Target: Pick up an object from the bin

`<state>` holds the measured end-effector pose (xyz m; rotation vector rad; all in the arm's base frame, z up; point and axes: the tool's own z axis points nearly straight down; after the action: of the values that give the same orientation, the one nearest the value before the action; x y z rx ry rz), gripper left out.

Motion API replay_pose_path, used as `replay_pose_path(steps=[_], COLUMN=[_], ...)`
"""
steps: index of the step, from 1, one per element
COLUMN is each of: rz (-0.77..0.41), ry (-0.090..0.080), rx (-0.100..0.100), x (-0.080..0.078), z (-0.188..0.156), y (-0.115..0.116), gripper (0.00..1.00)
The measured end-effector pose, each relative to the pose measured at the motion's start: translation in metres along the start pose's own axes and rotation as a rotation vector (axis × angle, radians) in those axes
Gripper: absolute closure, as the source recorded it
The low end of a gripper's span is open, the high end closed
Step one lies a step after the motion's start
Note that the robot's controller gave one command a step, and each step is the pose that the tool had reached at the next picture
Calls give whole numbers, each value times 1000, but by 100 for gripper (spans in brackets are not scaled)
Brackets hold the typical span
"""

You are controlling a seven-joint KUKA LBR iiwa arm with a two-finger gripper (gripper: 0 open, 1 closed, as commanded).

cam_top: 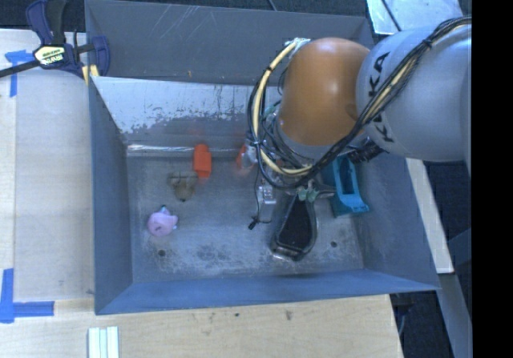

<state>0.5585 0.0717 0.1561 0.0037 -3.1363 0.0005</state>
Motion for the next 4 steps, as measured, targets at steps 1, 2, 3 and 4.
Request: replay_pose_path(steps=[1,2,3,4], rz=[1,-67,-351,-603], ry=[-8,-13,-8,-12], rx=[-1,-2,1,2], x=[-2,-5,-13,-3], z=[-5,7,29,22], y=[0,-11,-56,-104], gripper=[0,0,0,0])
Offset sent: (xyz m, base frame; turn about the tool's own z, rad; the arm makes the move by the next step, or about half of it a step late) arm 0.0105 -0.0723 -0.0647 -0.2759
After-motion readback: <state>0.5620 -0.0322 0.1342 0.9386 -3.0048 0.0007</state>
